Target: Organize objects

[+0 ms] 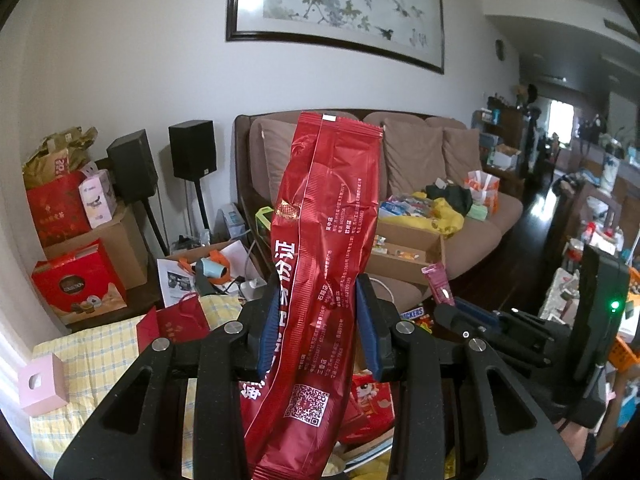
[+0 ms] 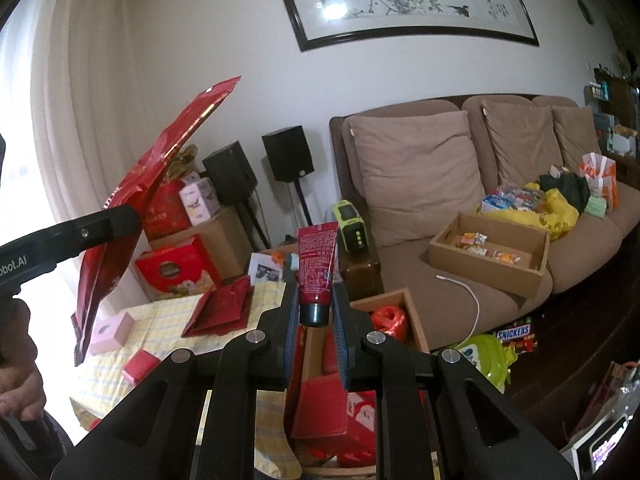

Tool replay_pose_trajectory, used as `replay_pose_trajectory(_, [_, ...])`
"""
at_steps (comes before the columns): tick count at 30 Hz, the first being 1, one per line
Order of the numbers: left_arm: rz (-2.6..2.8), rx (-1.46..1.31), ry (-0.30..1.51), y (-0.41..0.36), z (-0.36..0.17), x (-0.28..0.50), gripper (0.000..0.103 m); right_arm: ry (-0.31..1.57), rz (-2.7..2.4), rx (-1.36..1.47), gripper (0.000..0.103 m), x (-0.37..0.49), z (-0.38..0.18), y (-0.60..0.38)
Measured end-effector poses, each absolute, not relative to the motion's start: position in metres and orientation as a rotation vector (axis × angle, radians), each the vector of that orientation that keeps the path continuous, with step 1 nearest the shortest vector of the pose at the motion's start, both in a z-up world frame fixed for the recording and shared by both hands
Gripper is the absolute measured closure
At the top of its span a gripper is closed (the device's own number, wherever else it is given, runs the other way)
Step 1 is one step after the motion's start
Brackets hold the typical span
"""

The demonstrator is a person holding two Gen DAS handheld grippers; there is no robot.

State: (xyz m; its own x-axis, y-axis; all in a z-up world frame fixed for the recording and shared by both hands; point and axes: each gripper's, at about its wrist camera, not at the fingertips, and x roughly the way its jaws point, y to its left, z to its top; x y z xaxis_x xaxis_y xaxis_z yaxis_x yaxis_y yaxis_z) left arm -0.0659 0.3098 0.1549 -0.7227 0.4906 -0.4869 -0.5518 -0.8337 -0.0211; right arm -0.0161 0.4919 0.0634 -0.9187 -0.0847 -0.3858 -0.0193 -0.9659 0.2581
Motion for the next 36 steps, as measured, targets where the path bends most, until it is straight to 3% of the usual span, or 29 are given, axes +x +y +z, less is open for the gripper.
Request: replay_pose_trajectory(36, [2.424,-0.830,0.139,0.339,0.110,-0.100,0.070,-0.411,-3.064,0.725,0.088,-0.035,0.041,0.512])
